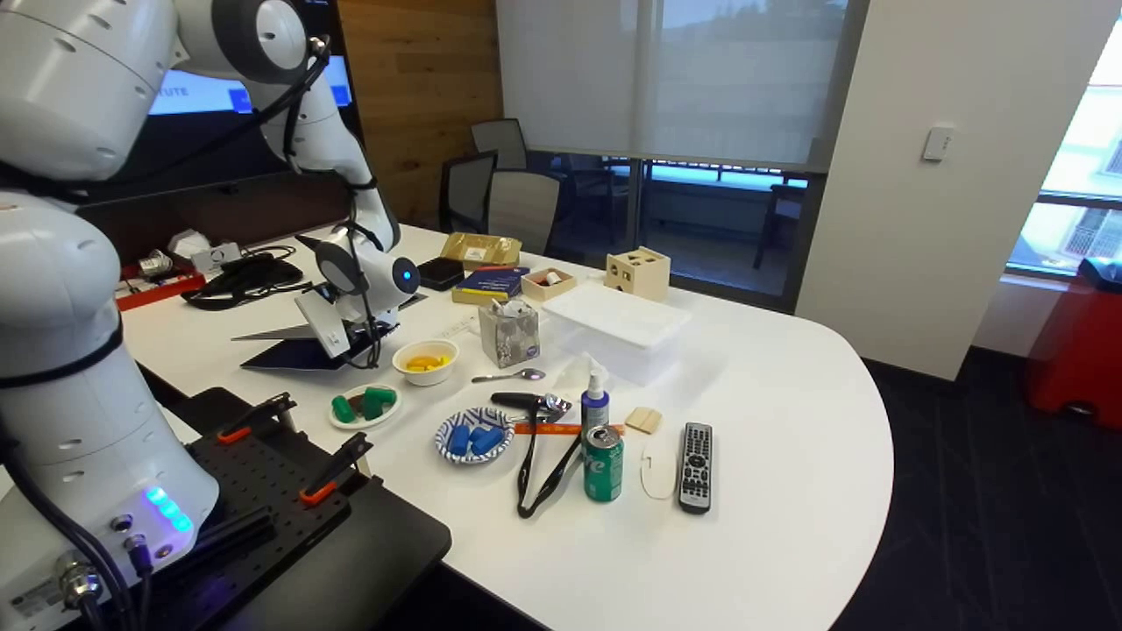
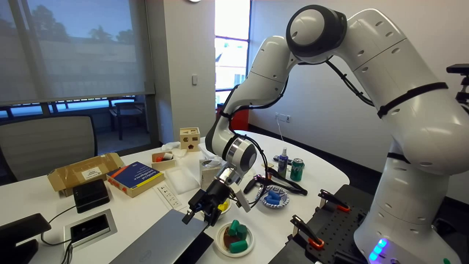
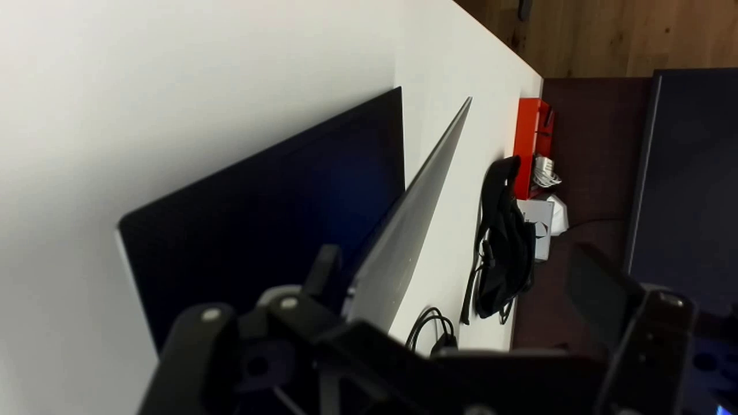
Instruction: Open the laptop
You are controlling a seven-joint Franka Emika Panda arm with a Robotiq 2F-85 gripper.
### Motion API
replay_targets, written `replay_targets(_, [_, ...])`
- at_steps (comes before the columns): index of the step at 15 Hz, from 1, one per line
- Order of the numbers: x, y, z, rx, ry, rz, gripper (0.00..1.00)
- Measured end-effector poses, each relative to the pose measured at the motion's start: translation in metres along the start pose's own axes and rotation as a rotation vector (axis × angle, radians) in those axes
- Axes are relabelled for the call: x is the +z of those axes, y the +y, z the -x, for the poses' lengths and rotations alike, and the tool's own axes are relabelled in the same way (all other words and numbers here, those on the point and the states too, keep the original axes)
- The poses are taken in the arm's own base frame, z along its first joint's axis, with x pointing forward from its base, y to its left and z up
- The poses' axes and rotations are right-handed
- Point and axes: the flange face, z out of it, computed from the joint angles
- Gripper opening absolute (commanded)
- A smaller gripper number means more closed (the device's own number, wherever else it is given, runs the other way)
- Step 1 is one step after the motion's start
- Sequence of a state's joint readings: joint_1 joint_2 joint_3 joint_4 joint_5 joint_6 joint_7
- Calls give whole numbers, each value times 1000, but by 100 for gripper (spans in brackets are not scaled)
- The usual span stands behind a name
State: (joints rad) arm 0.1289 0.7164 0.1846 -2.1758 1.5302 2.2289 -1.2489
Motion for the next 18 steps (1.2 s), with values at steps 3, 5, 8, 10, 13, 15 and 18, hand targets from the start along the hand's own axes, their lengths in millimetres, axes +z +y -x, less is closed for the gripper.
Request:
replay_targets(3, [3,1,2,6,-9,-16,100])
replay_targets(5, [6,4,6,18,-20,-44,100])
replay_targets(8, [9,11,11,69,4,-112,100])
replay_targets(10, [9,16,11,104,49,-158,100])
replay_targets(13, [6,24,10,150,119,-221,100])
replay_targets(15, [5,30,10,182,158,-261,100])
replay_targets(18, [3,40,11,226,233,-324,100])
